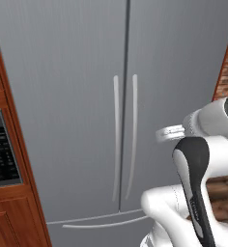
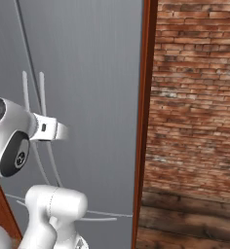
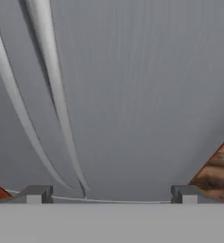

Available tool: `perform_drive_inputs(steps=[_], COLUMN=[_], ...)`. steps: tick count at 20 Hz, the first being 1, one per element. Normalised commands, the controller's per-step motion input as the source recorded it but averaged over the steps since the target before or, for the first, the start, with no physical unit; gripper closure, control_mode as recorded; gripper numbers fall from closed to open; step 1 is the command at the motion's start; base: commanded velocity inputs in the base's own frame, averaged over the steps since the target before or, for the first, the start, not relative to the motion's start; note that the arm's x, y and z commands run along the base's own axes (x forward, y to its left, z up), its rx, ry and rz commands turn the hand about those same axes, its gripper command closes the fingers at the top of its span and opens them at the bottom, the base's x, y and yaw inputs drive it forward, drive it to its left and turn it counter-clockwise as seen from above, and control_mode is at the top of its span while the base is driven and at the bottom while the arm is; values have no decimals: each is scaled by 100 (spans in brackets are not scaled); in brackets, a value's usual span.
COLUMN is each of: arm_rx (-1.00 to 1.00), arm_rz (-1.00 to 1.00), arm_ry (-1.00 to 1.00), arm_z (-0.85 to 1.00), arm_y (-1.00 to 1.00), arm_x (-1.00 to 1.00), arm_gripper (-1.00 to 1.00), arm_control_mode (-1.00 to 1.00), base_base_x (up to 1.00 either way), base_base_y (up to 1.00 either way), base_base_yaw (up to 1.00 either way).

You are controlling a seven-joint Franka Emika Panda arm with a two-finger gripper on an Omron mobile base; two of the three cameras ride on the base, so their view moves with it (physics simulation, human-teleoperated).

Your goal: Gather the lime and garlic from the fridge and place them on a tray on the dining counter. Then gather the chicken drumsticks from the fridge and place them on the other tray.

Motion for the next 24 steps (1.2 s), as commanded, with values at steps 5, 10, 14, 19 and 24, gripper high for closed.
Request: perform_drive_inputs(steps=[5,10,14,19,24], arm_rx=[0,0,0,0,0], arm_rz=[-1,0,0,0,0], arm_ry=[-11,0,0,0,0], arm_z=[41,0,0,0,0], arm_y=[1,0,0,0,0], arm_x=[-31,0,0,0,0], arm_gripper=[-100,-100,-100,-100,-100], arm_control_mode=[100,100,100,100,100], base_base_x=[-21,-53,-59,-40,-21], base_base_y=[0,24,39,58,33], base_base_yaw=[-1,-2,-3,0,-2])
